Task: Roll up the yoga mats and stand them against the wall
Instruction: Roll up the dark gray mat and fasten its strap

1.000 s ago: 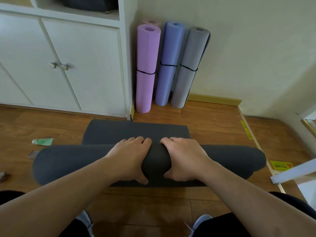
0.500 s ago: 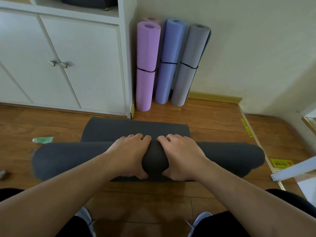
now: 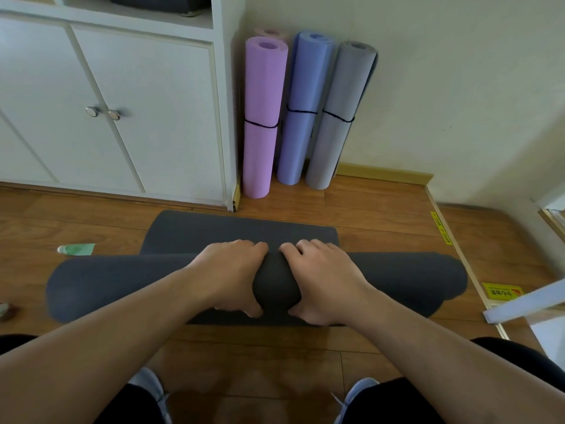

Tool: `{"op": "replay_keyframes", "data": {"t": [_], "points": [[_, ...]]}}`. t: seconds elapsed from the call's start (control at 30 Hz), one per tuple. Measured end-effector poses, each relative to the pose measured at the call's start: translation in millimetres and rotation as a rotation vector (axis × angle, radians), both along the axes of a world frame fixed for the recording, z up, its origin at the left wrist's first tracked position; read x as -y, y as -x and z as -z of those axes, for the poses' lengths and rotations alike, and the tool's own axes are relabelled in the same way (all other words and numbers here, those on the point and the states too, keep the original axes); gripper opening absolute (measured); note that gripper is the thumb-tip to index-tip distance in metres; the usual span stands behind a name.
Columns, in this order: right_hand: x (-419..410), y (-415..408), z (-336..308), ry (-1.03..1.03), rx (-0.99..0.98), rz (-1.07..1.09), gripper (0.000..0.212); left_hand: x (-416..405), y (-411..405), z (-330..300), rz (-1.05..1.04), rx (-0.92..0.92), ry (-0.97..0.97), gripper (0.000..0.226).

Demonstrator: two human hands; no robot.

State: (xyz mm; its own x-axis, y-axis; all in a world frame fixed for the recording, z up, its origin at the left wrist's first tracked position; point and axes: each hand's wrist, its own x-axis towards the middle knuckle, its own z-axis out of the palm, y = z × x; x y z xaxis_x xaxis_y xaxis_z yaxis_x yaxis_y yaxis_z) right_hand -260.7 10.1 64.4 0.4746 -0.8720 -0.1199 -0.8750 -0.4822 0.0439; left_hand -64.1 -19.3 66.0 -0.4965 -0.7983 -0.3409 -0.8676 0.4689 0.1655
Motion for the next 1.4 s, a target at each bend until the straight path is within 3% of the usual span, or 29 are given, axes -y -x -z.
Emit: {"op": "replay_keyframes", "data": {"t": [0.13, 0.3, 0.37, 0.43, 0.53, 0.6, 0.67, 0.7, 0.77, 0.93, 1.0, 1.13, 1.27, 1.4], "points": [[1.9, -0.9, -2.0, -0.008, 0.049, -0.02, 0.088, -7.1, 10.2, 2.0, 0.035, -0.061, 0.051, 0.093], [2.7, -1.5, -15.1, -0.149, 0.108, 0.024, 0.087, -1.4, 11.3, 7.5, 0.016, -0.084, 0.027, 0.084], [3.4, 12.3, -32.8, -0.16, 0.234, 0.131, 0.082, 6.0, 5.0, 5.8, 0.013, -0.104, 0.011, 0.081], [6.8, 41.7, -50.6, 0.015, 0.359, 0.279, 0.067, 11.3, -2.4, 3.1, -0.007, -0.129, -0.01, 0.078], [12.0, 106.5, -73.5, 0.25, 0.495, 0.686, 0.056, 15.9, -14.1, 1.6, -0.056, -0.151, -0.017, 0.079], [11.1, 139.5, -76.8, 0.066, 0.664, 0.953, 0.065, 19.4, -20.4, -0.6, -0.097, -0.185, -0.026, 0.079], [9.9, 151.1, -69.6, -0.29, 0.92, 1.064, 0.08, 23.1, -25.3, -4.3, -0.134, -0.221, -0.041, 0.081], [8.9, 151.5, -64.8, -0.418, 1.042, 1.065, 0.085, 24.3, -27.4, -6.1, -0.151, -0.232, -0.046, 0.082], [10.1, 147.7, -58.0, -0.471, 1.261, 1.012, 0.087, 24.8, -29.9, -8.7, -0.159, -0.252, -0.054, 0.084], [20.1, 131.8, -51.7, -0.26, 1.511, 1.004, 0.063, 15.9, -25.6, -5.6, -0.105, -0.216, -0.079, 0.087], [21.1, 122.4, -49.4, -0.161, 1.507, 0.967, 0.048, 15.6, -23.9, -6.1, -0.092, -0.196, -0.123, 0.088], [9.4, 87.3, -54.4, -0.007, 1.418, 0.759, 0.042, 17.4, -6.3, -17.0, -0.062, -0.345, -0.247, 0.093], [-2.1, 49.2, -55.3, -0.003, 1.264, 0.444, 0.042, 18.7, 29.0, -43.3, -0.041, -0.631, -0.256, 0.084], [1.8, 40.7, -55.4, -0.126, 1.109, 0.371, 0.042, 18.0, 39.1, -45.5, -0.042, -0.729, -0.213, 0.077]]}}
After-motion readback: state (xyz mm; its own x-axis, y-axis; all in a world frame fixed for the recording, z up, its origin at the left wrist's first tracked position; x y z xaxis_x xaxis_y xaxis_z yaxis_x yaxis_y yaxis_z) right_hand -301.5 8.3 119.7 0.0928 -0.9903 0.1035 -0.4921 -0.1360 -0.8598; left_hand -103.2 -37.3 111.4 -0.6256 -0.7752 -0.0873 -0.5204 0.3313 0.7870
